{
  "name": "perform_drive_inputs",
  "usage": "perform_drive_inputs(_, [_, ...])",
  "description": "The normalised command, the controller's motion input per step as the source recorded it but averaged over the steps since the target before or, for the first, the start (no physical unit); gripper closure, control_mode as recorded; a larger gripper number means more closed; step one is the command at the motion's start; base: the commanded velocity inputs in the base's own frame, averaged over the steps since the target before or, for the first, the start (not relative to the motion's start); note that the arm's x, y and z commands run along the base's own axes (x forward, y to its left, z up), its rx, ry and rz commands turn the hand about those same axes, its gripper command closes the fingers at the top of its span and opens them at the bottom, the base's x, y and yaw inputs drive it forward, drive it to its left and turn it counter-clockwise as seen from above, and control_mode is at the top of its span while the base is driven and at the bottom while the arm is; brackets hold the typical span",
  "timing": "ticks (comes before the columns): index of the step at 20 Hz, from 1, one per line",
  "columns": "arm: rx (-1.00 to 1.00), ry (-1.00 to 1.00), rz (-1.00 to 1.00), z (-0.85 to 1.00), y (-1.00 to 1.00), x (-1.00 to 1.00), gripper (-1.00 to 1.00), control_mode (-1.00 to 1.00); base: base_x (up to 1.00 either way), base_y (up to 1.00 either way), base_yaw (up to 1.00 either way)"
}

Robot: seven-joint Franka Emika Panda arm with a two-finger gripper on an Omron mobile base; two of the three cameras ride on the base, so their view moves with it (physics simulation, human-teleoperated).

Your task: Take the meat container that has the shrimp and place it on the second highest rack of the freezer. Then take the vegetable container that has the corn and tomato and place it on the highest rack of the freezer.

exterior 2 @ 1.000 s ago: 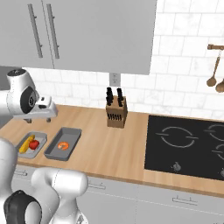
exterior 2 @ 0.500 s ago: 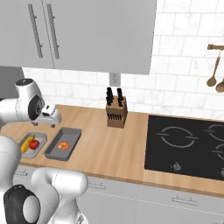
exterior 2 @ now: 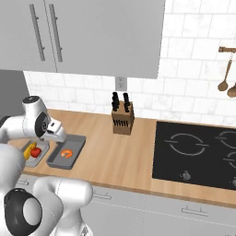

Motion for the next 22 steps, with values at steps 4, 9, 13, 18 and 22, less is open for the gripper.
perform_drive_inputs(4, [0.00, 0.01, -0.06, -0.41, 0.20, 0.20, -1.00, -1.00, 0.00, 0.00, 0.00])
perform_drive_inputs(9, [0.00, 0.06, -0.02, -0.23, 0.04, 0.34, -1.00, -1.00, 0.00, 0.00, 0.00])
perform_drive_inputs(13, [0.00, 0.05, 0.00, -0.29, 0.00, 0.18, -1.00, -1.00, 0.00, 0.00, 0.00])
perform_drive_inputs(18, [0.00, 0.08, 0.00, -0.23, 0.04, 0.24, -1.00, -1.00, 0.00, 0.00, 0.00])
perform_drive_inputs(22, [0.00, 0.03, 0.00, -0.29, 0.10, 0.16, -1.00, -1.00, 0.00, 0.00, 0.00])
